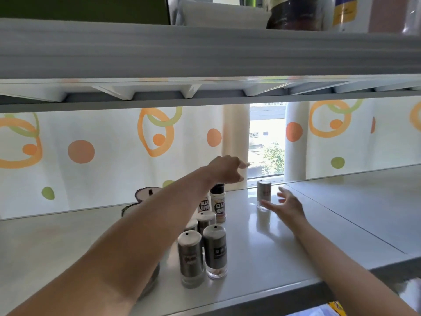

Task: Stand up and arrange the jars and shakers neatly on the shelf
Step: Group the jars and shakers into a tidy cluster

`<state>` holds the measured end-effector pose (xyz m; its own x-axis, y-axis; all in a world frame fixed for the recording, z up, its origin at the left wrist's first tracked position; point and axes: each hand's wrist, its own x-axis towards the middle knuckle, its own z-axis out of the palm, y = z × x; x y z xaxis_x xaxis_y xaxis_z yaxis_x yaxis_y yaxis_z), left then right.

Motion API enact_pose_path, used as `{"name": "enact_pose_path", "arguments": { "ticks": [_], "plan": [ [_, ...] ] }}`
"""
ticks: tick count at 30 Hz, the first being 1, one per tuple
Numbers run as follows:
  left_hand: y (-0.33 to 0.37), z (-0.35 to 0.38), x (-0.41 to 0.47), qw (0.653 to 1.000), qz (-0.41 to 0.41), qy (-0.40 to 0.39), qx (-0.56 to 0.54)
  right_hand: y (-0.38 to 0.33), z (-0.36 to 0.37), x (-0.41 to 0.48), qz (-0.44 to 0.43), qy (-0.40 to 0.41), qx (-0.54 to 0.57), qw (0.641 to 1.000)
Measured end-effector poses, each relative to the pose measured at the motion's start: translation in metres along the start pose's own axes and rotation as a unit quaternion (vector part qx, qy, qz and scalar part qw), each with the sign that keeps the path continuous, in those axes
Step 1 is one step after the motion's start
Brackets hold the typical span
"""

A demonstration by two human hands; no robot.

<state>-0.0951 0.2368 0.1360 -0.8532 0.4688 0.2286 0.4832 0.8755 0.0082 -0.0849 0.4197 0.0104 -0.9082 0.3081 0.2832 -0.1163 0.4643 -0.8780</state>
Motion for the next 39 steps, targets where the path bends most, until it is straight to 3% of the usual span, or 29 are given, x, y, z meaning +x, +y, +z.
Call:
{"name": "enact_pose_path", "arguments": {
  "ticks": [7, 20, 39],
  "plan": [
    [0.035, 0.027, 0.034, 0.994, 0.015, -0.090, 0.054, 0.003, 0.005, 0.022, -0.053, -0.050, -0.051, 0.996],
    [0.050, 0.008, 0.017, 0.995, 0.030, -0.097, 0.022, 0.001, -0.001, 0.012, -0.064, -0.091, -0.028, 0.993],
    [0.004, -0.022, -0.058, 0.989, 0.016, -0.145, 0.004, -0.042, 0.031, -0.050, -0.116, -0.174, -0.038, 0.977]
  ]
}}
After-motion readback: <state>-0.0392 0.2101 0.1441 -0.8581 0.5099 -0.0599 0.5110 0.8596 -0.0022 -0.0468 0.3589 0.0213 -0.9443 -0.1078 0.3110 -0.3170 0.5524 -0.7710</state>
